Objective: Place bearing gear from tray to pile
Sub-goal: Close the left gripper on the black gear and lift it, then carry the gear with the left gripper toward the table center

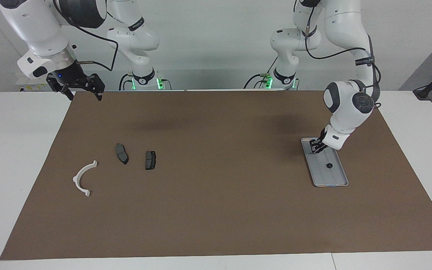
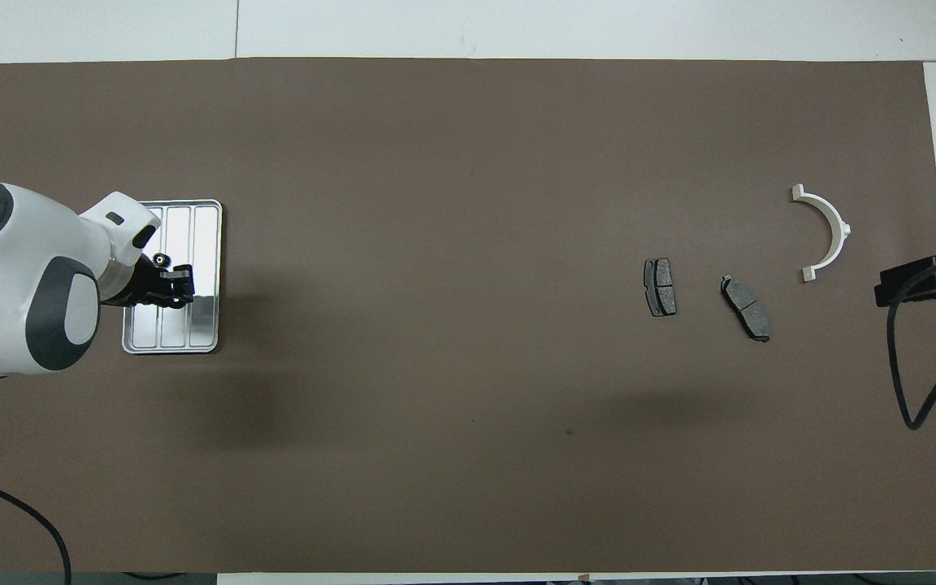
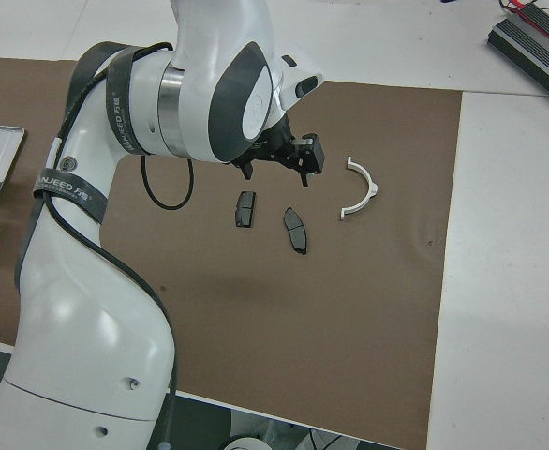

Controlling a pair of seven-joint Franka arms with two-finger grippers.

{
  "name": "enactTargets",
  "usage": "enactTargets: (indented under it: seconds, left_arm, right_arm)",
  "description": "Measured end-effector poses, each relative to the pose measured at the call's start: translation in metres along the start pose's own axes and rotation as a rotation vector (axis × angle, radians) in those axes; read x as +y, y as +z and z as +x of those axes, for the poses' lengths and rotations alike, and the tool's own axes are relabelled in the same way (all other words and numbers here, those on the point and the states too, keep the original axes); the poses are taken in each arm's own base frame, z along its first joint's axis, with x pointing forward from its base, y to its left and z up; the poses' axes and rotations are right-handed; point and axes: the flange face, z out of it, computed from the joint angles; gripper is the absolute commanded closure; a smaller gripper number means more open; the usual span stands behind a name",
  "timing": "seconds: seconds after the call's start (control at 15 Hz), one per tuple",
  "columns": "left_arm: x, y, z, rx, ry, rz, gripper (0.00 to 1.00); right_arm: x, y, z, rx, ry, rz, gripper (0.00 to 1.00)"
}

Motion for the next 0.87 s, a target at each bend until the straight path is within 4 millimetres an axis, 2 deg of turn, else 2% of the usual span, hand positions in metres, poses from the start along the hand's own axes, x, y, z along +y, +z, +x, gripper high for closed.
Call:
enactTargets:
  seconds: [0.13, 0.27, 0.6, 0.87]
  left_arm:
    - [0.012, -0.028, 0.009, 0.006, 0.009, 0.000, 0.85]
    - [0.039, -0.047, 0.010, 0.022, -0.010, -0.001, 0.85]
    - [0.145, -0.062, -0.010, 0.059, -0.122, -0.011, 0.85]
    - [0.224, -0.067, -0.039, 0.070, -0.155, -0.032, 0.85]
  right_arm:
    - [0.000, 0.000, 0.000, 0.001, 0.000, 0.000, 0.00]
    - [0.000, 0.000, 0.000, 0.002, -0.001, 0.000, 0.00]
    - [-0.001, 0.000, 0.000, 0.003, -0.001, 0.000, 0.00]
    - [-0.001, 0.000, 0.000, 0.003, -0.001, 0.000, 0.00]
